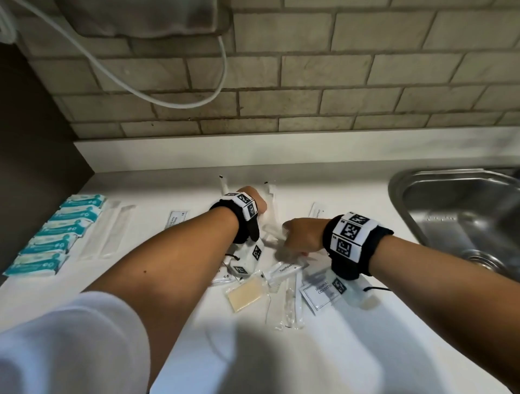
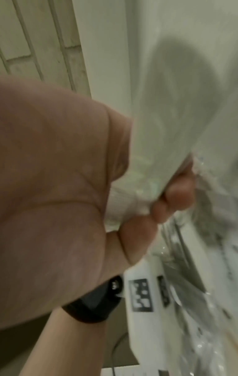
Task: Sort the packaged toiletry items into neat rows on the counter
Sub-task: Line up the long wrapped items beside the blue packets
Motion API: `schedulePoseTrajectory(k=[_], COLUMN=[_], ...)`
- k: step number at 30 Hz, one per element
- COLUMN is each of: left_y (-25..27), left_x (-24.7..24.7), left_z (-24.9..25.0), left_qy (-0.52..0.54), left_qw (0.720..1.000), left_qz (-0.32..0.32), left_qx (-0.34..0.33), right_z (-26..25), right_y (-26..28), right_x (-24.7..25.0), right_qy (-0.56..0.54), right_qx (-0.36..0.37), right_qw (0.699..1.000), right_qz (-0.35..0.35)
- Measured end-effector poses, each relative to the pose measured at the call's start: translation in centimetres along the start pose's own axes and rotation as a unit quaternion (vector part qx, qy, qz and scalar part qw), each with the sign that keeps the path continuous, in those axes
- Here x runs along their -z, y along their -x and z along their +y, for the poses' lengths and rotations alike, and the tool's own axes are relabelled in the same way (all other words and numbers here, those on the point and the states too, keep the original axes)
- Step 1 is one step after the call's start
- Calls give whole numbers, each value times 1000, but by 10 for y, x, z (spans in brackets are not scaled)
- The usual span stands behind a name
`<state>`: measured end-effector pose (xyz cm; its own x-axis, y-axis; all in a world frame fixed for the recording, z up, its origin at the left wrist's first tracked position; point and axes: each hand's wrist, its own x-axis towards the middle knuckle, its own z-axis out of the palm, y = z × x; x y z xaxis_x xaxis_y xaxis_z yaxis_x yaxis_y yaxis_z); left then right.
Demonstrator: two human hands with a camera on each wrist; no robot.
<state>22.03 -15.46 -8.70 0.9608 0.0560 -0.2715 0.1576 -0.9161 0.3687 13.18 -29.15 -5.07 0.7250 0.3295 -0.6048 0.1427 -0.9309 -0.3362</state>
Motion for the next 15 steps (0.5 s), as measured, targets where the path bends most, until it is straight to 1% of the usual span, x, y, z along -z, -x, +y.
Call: schedulePoseTrajectory(k=[1,2,4,7,9,10,12,14,15], left_y=[-2,-2,2,18,33,41,62,85,95], left_x=[3,7,19,41,52,56,57,47,37], left_z=[0,0,0,-1,-3,-4,-6,-8,-10], left_qy=[24,49,108,177,219,239,271,293,307], left_qw=[1000,999,992,972,956,948,935,926,923], left_qz=[-1,12,64,119,140,150,169,188,186], left_qx=[-3,-8,-34,-99,-135,-148,-153,-144,-136], right_z=[2,4,6,8,6,5,6,9,11], right_y=[1,2,3,0,0,0,1,-1,-2], right_x=[-3,-6,-11,-15,-13,-11,-4,6,11], right_qy=[-2,-2,9,31,24,23,15,0,-11], right_qx=[6,11,11,-7,-5,-6,-19,-46,-64], right_qw=[1000,1000,1000,999,1000,1000,998,993,989], right_qz=[-16,-26,-26,-10,-7,5,58,111,133])
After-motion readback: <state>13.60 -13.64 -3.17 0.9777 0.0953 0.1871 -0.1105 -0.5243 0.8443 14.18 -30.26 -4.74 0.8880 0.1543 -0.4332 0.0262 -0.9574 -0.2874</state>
